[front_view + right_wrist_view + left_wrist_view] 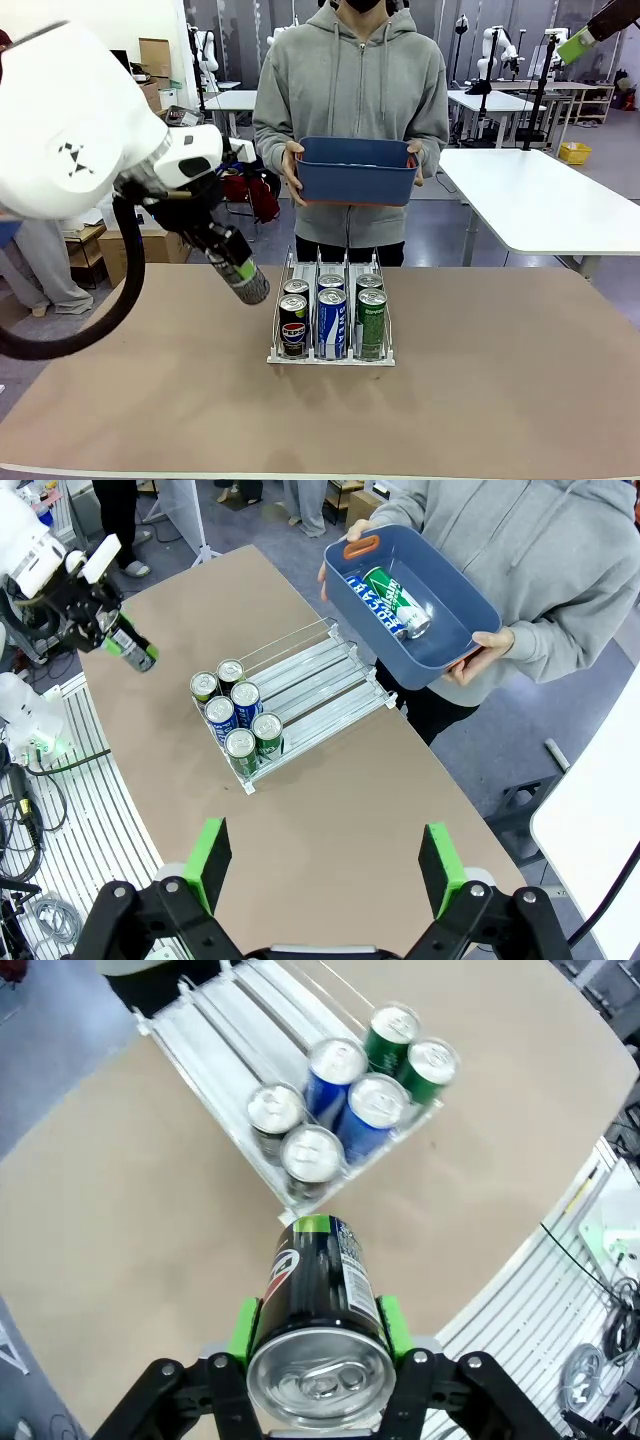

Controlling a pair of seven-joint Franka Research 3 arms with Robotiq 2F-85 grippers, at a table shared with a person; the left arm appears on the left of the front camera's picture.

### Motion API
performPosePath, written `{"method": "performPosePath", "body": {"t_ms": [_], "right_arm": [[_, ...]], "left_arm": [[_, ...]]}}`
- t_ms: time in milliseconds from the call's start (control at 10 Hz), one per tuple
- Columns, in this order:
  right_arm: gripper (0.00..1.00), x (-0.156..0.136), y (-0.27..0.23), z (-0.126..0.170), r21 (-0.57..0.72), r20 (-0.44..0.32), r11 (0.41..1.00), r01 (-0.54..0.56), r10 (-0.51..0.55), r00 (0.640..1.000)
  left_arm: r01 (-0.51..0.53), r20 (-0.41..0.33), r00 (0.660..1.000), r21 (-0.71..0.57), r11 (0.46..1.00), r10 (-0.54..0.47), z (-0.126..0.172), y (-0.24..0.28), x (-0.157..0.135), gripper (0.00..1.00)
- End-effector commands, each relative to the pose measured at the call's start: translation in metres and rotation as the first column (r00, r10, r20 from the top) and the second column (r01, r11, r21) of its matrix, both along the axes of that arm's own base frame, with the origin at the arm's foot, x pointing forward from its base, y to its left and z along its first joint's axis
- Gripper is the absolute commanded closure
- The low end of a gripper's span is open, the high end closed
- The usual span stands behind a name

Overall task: Fill the beverage cans into the dispenser.
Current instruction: Place the picked Pepsi coke in the line of the Automatic Can Dispenser with the same cans.

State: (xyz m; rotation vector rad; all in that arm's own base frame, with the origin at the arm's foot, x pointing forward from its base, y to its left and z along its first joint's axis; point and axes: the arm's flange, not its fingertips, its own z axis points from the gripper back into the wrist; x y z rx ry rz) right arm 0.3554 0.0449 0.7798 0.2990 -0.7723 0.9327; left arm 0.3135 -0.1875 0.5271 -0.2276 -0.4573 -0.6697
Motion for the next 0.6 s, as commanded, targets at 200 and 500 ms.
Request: {"method": "performPosePath", "body": {"t_ms": [200, 500], "right_arm": [[0.00, 0.001, 0.000, -0.001, 0.008, -0.003, 1.000, -0.010, 0.010, 1.000], [0.00, 0.001, 0.000, -0.001, 0.008, -0.003, 1.000, -0.010, 0.010, 1.000]], "left_arm": [[0.185, 0.004, 0.983, -0.001, 0.983, -0.185, -0.042, -0.019, -0.012, 0.42], [0.246, -0.010, 0.969, -0.050, 0.968, -0.247, -0.061, -0.036, -0.004, 0.42]]}}
